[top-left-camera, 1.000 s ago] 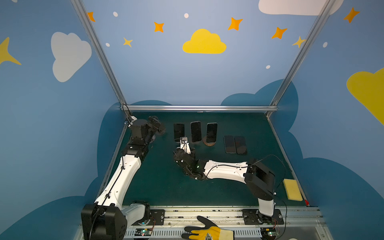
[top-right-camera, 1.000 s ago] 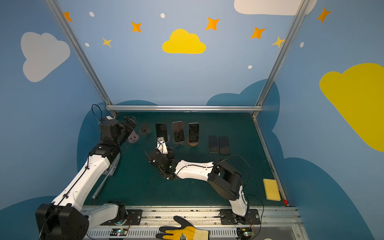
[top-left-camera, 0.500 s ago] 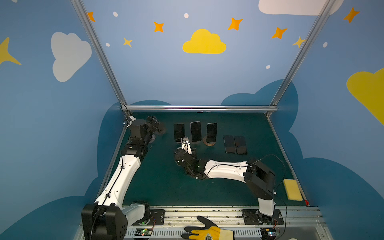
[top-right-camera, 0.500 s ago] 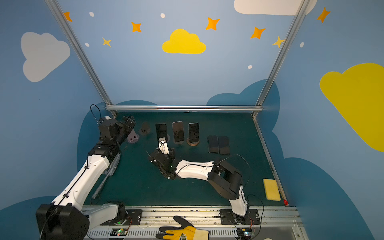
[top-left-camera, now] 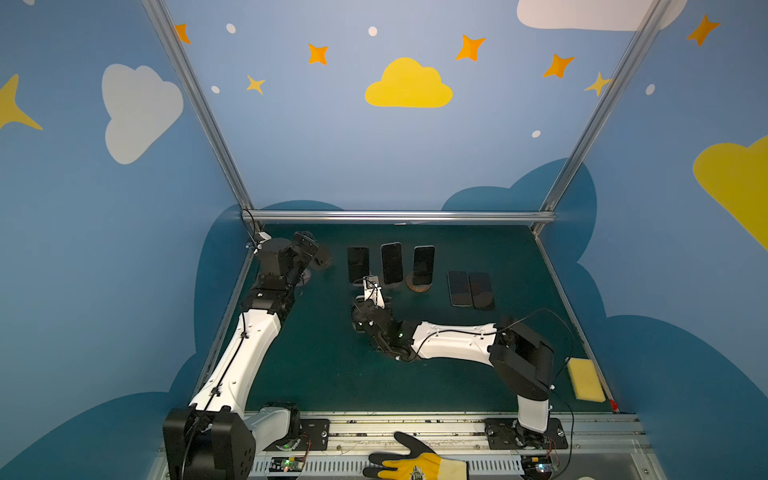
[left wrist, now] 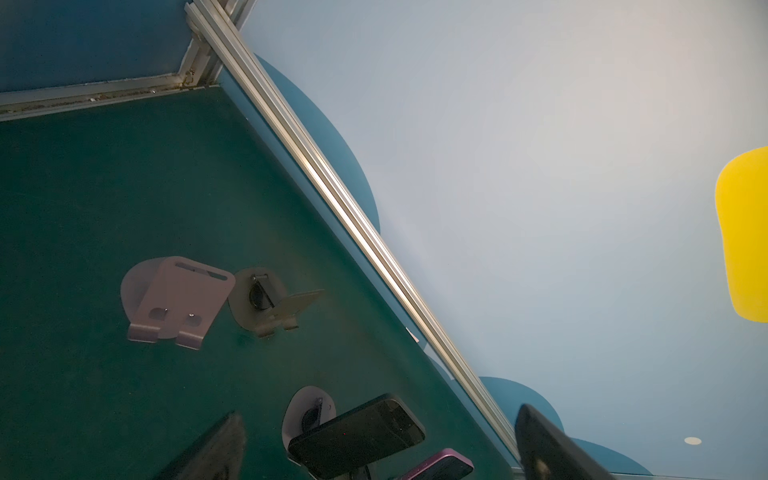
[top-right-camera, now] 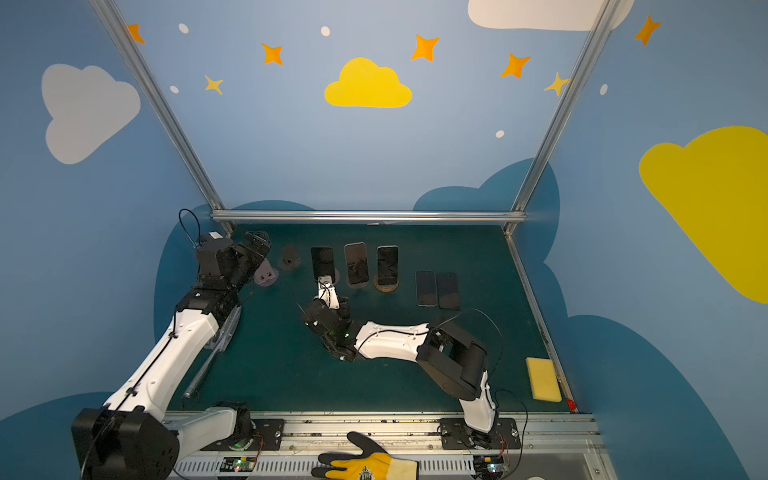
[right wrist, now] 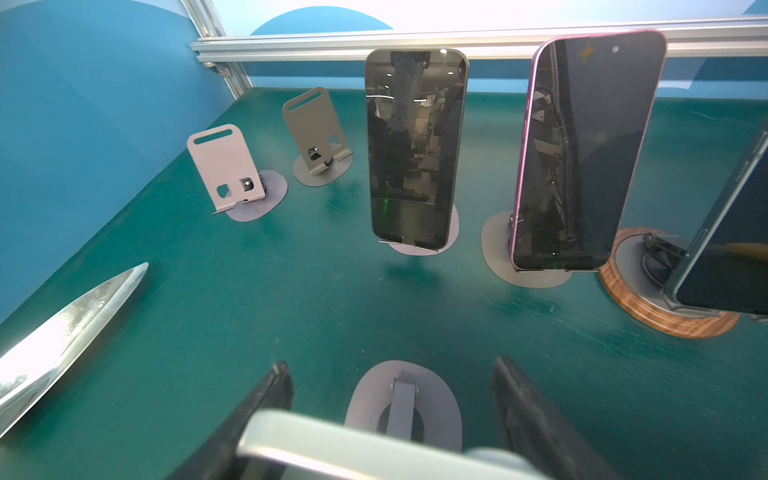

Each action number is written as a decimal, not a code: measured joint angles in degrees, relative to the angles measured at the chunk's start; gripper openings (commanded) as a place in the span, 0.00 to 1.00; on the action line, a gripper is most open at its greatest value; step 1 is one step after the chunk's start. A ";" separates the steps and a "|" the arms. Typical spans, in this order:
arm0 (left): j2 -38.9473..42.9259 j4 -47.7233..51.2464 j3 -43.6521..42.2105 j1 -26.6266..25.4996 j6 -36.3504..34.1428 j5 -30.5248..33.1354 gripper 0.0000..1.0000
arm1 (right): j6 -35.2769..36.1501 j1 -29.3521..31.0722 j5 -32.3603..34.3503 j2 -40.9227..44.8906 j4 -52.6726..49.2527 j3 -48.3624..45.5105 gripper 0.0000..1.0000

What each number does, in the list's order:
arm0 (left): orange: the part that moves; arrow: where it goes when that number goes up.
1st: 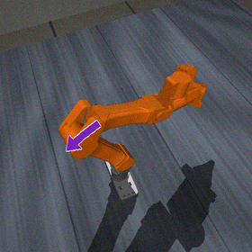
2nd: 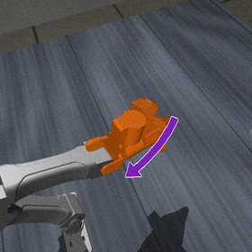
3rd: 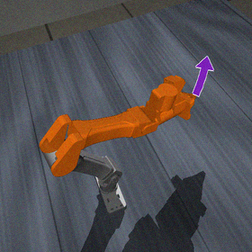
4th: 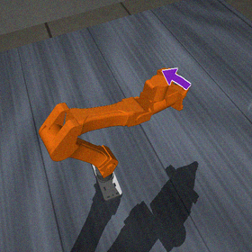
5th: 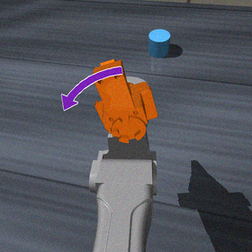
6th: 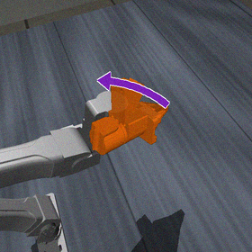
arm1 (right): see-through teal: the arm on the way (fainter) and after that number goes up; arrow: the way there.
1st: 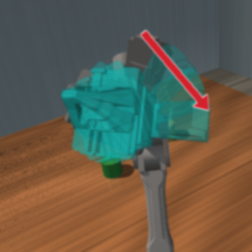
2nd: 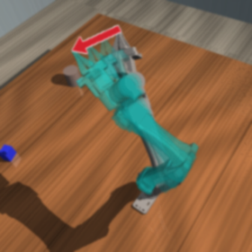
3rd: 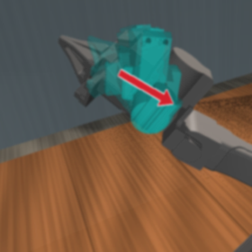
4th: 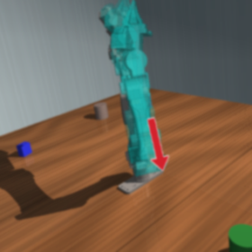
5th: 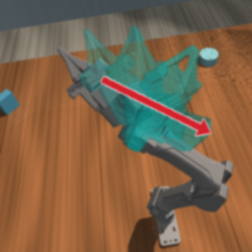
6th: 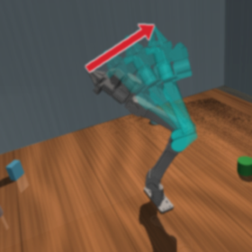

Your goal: Remove the phone from the phone stand

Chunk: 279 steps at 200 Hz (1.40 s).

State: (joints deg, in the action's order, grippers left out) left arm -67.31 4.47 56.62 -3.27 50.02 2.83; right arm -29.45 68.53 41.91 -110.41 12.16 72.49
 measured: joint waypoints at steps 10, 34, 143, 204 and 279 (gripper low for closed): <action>0.00 -0.02 0.02 0.00 0.00 -0.35 0.99 | 0.42 0.17 -0.20 0.35 0.44 -0.46 0.68; 0.00 -0.02 0.02 0.00 0.00 -1.03 0.99 | 1.66 0.26 -0.79 1.31 0.79 -1.49 0.67; 0.00 -0.90 0.02 -0.13 0.02 -2.43 0.99 | 7.50 0.57 -1.07 10.99 1.05 -5.20 0.66; 0.02 -1.53 0.02 -1.29 0.20 -3.91 0.99 | 11.30 0.13 0.92 19.26 0.09 -11.50 0.64; 2.29 -2.10 0.02 -5.09 -1.27 -3.56 0.99 | 12.96 -1.55 5.66 30.69 -4.35 -17.33 0.63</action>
State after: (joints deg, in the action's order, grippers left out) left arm -65.01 2.37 56.64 -8.36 48.75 -0.73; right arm -16.49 66.98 47.57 -79.72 7.81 55.16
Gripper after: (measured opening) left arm 0.990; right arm 0.726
